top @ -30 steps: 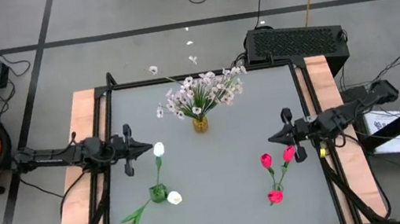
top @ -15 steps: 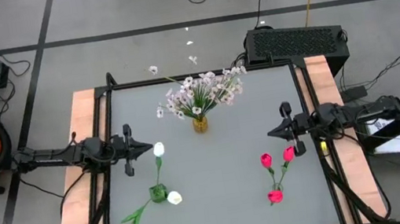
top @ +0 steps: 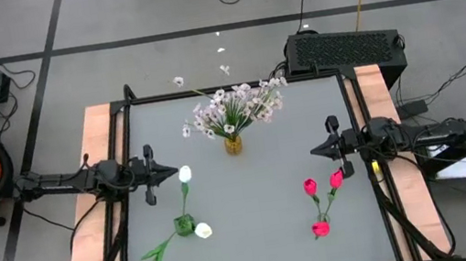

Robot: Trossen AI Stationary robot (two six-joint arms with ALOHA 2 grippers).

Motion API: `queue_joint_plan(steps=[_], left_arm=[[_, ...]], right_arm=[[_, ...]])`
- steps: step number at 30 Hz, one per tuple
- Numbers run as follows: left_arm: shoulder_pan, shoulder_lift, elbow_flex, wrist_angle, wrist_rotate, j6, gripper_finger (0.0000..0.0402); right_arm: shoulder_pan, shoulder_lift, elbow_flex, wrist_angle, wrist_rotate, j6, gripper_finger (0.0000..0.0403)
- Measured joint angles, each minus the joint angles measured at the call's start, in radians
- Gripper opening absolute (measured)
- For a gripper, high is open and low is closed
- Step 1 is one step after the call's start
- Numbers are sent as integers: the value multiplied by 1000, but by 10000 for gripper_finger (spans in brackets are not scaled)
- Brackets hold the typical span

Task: Sort flowers into vase by color
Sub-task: Return to Home Position

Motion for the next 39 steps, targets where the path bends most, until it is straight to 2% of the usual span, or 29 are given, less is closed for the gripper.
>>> queue_joint_plan(steps=[7, 13, 18, 21, 24, 29, 39], left_arm=[[0, 0, 0, 58, -37, 100, 18], [0, 0, 0, 59, 40, 222, 18], [1, 0, 0, 57, -60, 276, 18], [2, 0, 0, 50, -66, 311, 18], [12, -2, 0, 57, -62, 262, 18], [20, -3, 0, 52, 20, 160, 18], [20, -22, 0, 114, 24, 129, 3]], right_arm=[[-2, 0, 0, 0, 0, -13, 0], [-2, 0, 0, 0, 0, -11, 0], [-2, 0, 0, 0, 0, -6, 0], [-2, 0, 0, 0, 0, 0, 0], [-2, 0, 0, 0, 1, 10, 0], [-2, 0, 0, 0, 4, 9, 0], [-2, 0, 0, 0, 5, 2, 0]])
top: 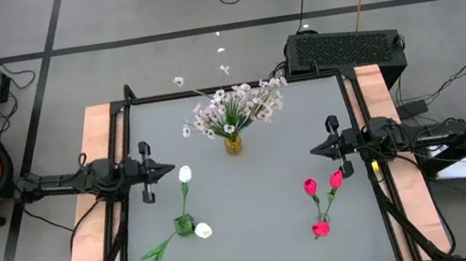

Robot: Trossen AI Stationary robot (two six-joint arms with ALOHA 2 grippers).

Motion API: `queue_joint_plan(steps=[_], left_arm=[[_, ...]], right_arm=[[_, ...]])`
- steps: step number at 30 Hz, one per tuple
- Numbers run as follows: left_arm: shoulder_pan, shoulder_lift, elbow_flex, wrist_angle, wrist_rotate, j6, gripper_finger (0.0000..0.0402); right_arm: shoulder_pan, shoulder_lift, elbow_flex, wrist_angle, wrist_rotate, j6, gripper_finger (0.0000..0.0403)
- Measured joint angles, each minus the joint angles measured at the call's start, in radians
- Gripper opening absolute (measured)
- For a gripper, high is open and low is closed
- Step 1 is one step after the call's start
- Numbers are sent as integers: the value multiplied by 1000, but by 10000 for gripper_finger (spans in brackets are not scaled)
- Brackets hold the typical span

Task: Sort flowers into vase by color
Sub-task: Return to Home Position

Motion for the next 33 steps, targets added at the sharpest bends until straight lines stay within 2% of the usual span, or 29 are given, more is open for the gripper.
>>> queue_joint_plan(steps=[2, 9, 19, 33], left_arm=[[0, -23, 0, 12, 10, 0, 3], [0, -82, 0, -121, 18, -55, 2], [0, -76, 0, -121, -4, -129, 9], [0, -76, 0, -119, -11, -130, 24]], right_arm=[[0, 0, 0, 0, 0, 0, 0], [0, 0, 0, 0, 1, 0, 0], [0, 0, 0, 1, 1, 0, 0], [0, 0, 0, 1, 1, 0, 0]])
